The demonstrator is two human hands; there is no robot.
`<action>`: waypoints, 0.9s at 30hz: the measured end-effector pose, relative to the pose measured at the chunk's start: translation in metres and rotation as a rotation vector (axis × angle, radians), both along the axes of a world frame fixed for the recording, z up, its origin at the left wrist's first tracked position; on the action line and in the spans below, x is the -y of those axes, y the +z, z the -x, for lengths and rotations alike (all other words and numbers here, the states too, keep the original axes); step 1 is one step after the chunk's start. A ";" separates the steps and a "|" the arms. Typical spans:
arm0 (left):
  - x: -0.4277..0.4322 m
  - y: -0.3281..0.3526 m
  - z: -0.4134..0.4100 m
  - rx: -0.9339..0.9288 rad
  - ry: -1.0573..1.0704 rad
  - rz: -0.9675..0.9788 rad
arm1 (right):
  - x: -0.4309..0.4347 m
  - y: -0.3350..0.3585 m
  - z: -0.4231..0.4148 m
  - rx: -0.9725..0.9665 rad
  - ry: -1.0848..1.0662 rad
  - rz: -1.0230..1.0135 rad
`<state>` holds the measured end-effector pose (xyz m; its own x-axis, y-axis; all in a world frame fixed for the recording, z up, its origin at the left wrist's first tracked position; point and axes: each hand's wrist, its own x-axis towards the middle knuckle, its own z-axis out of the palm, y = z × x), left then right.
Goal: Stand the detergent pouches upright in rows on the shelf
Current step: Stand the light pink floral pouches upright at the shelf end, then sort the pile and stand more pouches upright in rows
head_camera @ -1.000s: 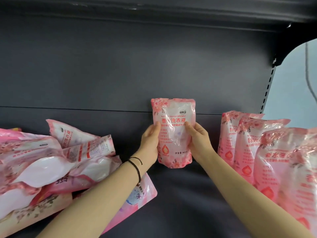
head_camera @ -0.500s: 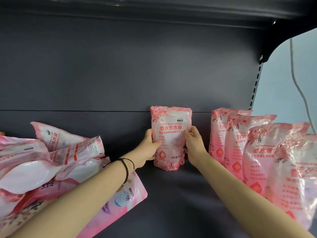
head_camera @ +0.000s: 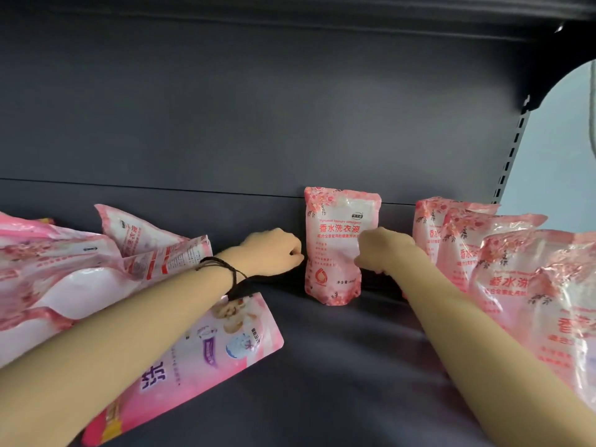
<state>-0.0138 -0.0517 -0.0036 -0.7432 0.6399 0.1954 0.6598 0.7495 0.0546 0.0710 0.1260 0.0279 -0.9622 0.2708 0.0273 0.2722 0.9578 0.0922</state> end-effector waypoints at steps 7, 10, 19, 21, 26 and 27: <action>0.072 0.011 -0.057 -0.248 -0.116 0.290 | 0.044 0.000 -0.029 0.218 0.182 -0.211; 0.109 0.004 -0.082 -0.282 -0.147 0.283 | 0.068 0.000 -0.055 0.163 0.288 -0.279; 0.232 -0.050 -0.148 -0.169 -0.135 0.089 | 0.158 -0.036 -0.119 -0.016 0.528 0.016; 0.239 -0.064 -0.151 -0.150 -0.134 0.077 | 0.170 -0.048 -0.119 -0.036 0.538 0.093; 0.249 -0.079 -0.152 -0.095 -0.090 -0.023 | 0.191 -0.066 -0.116 -0.089 0.522 0.240; 0.248 -0.080 -0.152 -0.080 -0.079 -0.044 | 0.189 -0.067 -0.112 -0.130 0.507 0.280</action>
